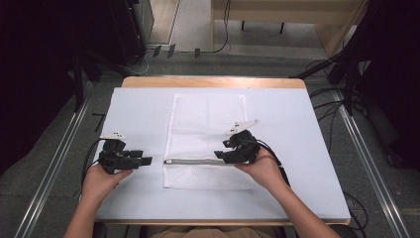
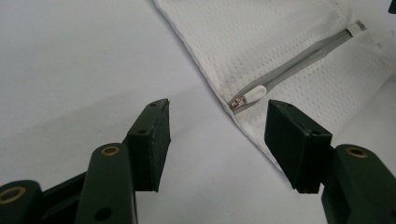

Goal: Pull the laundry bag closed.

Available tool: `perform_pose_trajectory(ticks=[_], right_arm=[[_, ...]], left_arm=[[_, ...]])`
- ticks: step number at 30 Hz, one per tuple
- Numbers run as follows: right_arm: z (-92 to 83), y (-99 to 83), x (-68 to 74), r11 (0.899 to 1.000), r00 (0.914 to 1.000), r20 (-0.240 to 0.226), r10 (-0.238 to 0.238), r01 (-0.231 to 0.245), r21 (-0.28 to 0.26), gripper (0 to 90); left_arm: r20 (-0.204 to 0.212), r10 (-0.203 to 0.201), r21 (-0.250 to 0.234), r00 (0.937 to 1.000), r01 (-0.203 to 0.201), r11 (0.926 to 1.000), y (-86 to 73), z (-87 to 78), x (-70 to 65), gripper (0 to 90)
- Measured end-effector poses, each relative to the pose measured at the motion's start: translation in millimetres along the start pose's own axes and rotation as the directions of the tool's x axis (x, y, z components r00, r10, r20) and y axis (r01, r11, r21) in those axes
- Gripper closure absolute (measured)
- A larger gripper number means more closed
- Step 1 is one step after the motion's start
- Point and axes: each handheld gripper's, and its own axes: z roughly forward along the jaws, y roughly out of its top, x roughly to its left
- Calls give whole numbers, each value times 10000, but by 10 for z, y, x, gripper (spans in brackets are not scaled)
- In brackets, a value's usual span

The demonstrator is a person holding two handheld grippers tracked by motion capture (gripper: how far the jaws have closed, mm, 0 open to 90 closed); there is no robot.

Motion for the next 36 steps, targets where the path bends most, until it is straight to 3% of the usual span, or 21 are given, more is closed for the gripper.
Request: perform_pose_trajectory(ticks=[36], right_arm=[[507, 257, 410, 9971, 9910, -1160, -675, 712, 286, 580]], left_arm=[[-28, 19, -15, 10000, -19, 10000, -9, 16, 38, 411]])
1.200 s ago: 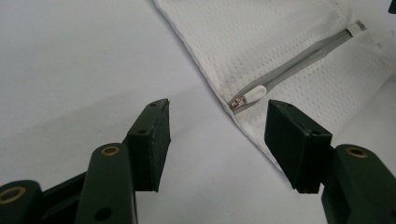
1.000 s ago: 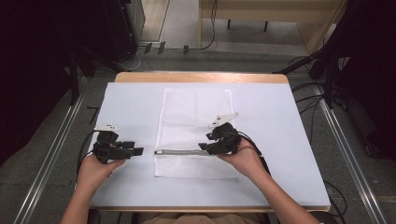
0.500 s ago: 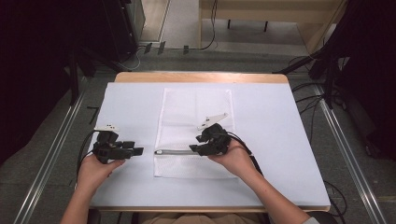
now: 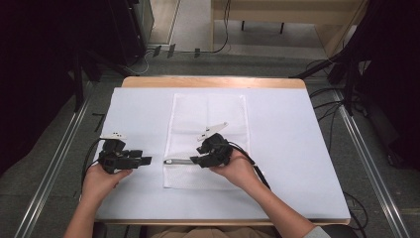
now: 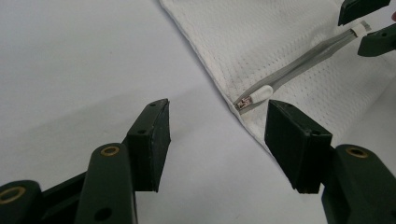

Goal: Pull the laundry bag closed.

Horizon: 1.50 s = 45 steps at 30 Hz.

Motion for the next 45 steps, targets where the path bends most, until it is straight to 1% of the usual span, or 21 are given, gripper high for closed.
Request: perform_pose_trajectory(ticks=[2, 4, 8, 11, 15, 17, 21, 22, 26, 27, 30, 36, 41, 45], right_arm=[[40, 13, 18, 10000, 10000, -95, -18, 18, -1, 600], [67, 22, 32, 10000, 9999, -171, -9, 10, 54, 605], [133, 36, 50, 9999, 9996, -252, -80, 82, 80, 613], [169, 47, 68, 10000, 9995, -323, -6, 8, 83, 626], [261, 50, 105, 10000, 9987, -509, 55, -51, 83, 632], [310, 57, 129, 10000, 9982, -597, -7, 12, 90, 640], [363, 69, 156, 9999, 9972, -749, 75, -70, 71, 660], [394, 77, 167, 10000, 9960, -889, -25, 27, 24, 664], [446, 93, 187, 9999, 9959, -904, 1, 10, 121, 687], [483, 102, 188, 9998, 9953, -968, 84, -68, 167, 704], [528, 113, 192, 9998, 9945, -1042, 121, -102, 187, 715], [604, 127, 205, 9996, 9944, -1053, 133, -107, 258, 715], [666, 158, 211, 9995, 9924, -1201, 248, -222, 234, 706], [743, 184, 247, 9988, 9922, -1237, 114, -55, 478, 728]], left_arm=[[-52, 117, -139, 9999, -117, 9998, 0, -4, -15, 413], [-15, 197, -169, 9998, -197, 9997, 4, -8, -19, 414], [-12, 161, -117, 9999, -161, 9998, 1, 3, -21, 414], [-24, 152, -117, 9999, -153, 9998, 2, 4, -14, 414], [-23, 188, 4, 9998, -188, 9998, 2, 9, -10, 413], [-23, 160, 1, 9999, -160, 9999, -1, 10, -9, 412], [-24, 133, -18, 9999, -133, 9999, -4, 11, -2, 413], [-32, 102, -18, 9999, -102, 9999, -4, 12, 2, 413], [-36, 130, 1, 9999, -130, 9999, -6, 12, 6, 412], [-22, 128, -25, 9999, -128, 9999, -6, 12, 6, 411], [-40, 173, -31, 9998, -173, 9998, -4, 17, 10, 409], [-31, 165, -52, 9999, -166, 9998, -5, 21, 7, 409], [-34, 152, -54, 9999, -152, 9999, -7, 20, 14, 409], [-50, 136, -63, 9999, -136, 9999, -8, 19, 19, 408]])
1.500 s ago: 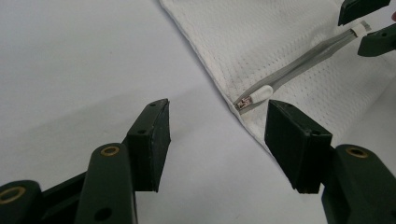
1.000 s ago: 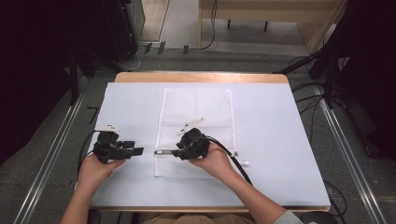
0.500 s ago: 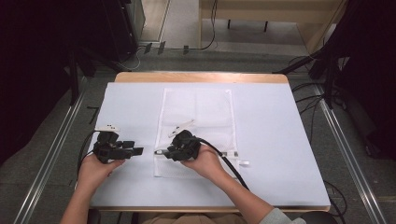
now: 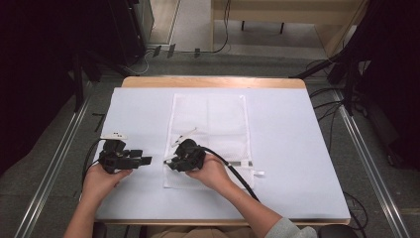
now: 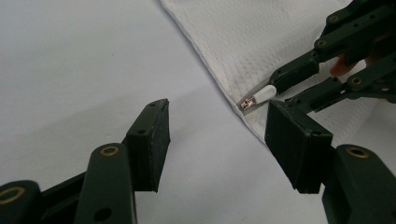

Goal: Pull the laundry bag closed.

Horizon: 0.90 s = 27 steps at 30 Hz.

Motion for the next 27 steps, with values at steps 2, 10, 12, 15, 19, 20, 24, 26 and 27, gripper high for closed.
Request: perform_pose_trajectory(ticks=[2, 10, 12, 15, 19, 20, 24, 26, 27], right_arm=[[26, 10, 6, 10000, 10000, -17, 38, -38, 32, 738], [78, 64, -5, 9997, 9994, -241, 239, -237, 84, 749], [95, 81, -7, 9995, 9993, -233, 293, -289, 153, 750], [124, 109, -3, 9995, 9996, -196, 202, -198, 228, 765], [171, 140, 16, 9994, 9998, -117, 139, -135, 333, 791], [176, 147, 15, 9995, 9999, -64, 123, -121, 303, 799], [199, 167, 1, 9996, 9999, 59, 95, -97, 283, 835], [205, 171, -9, 9996, 9999, 42, 111, -112, 277, 844], [206, 172, -10, 9996, 10000, 50, 82, -84, 286, 849]], left_arm=[[46, -15, -61, 10000, 15, 10000, -1, 1, 4, 408], [47, 13, 59, 10000, -13, 10000, -1, 5, 9, 410], [60, -59, -11, 10000, 59, 10000, -3, 5, 7, 415], [45, -75, -40, 10000, 75, 10000, -6, -1, 8, 421], [56, 12, -71, 10000, -12, 10000, -9, 0, 6, 435], [39, 21, -86, 10000, -20, 10000, -10, -1, 4, 442], [31, 142, -103, 9999, -141, 9998, -15, -3, -5, 469], [108, 146, -91, 9998, -145, 9999, -13, 1, -13, 487], [185, 154, -83, 9997, -152, 9998, -14, 5, -17, 499]])
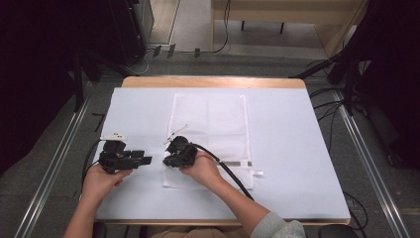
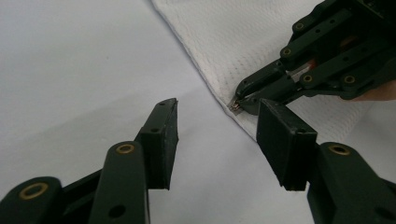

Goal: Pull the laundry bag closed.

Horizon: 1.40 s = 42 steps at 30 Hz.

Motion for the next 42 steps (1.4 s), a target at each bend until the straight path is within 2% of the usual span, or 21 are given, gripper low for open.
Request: perform_pose_trajectory(ticks=[2, 3, 5, 10, 13, 18, 21, 24, 28, 34, 35, 38, 42], right_arm=[[1, 2, 9, 10000, 10000, 75, -32, 32, 25, 856], [-5, 2, 22, 9996, 9994, 222, -280, 278, 96, 870], [-18, 7, 26, 9991, 9988, 243, -423, 420, 113, 874], [-94, 37, 50, 9982, 9979, 250, -593, 595, -81, 874], [-133, 50, 63, 9980, 9978, 279, -595, 600, -189, 874], [-257, 64, 74, 9970, 9981, 184, -587, 595, -497, 874], [-298, 83, 84, 9962, 9983, 161, -554, 563, -669, 874], [-316, 89, 84, 9959, 9981, 169, -592, 602, -673, 874], [-347, 98, 91, 9949, 9982, 140, -580, 590, -824, 874], [-389, 114, 114, 9939, 9981, 57, -607, 610, -917, 874], [-406, 122, 121, 9934, 9978, -23, -669, 664, -938, 874], [-426, 131, 133, 9925, 9970, -134, -766, 750, -961, 874], [-435, 130, 146, 9924, 9959, -246, -866, 841, -895, 874]], left_arm=[[1, 58, 28, 10000, -58, 10000, 0, 4, -4, 513], [60, 91, 66, 9999, -91, 9999, -2, 14, -7, 532], [83, 109, 164, 9999, -111, 9998, 0, 26, -13, 541], [222, 37, 288, 9997, -44, 9996, 18, 45, -19, 520], [341, 76, 269, 9994, -86, 9996, 24, 56, -30, 518], [662, 372, 352, 9971, -396, 9986, 39, 96, -93, 558], [786, 297, 445, 9965, -333, 9985, 47, 117, -111, 579], [1170, 164, 478, 9930, -221, 9986, 55, 131, -126, 614], [1420, 126, 572, 9898, -209, 9981, 72, 172, -159, 637], [1409, 245, 806, 9897, -362, 9961, 84, 250, -201, 627], [1422, 380, 1000, 9891, -525, 9936, 91, 291, -215, 634], [1483, 291, 1173, 9885, -468, 9920, 108, 343, -209, 670], [1501, 374, 1281, 9880, -570, 9901, 111, 363, -210, 693]])
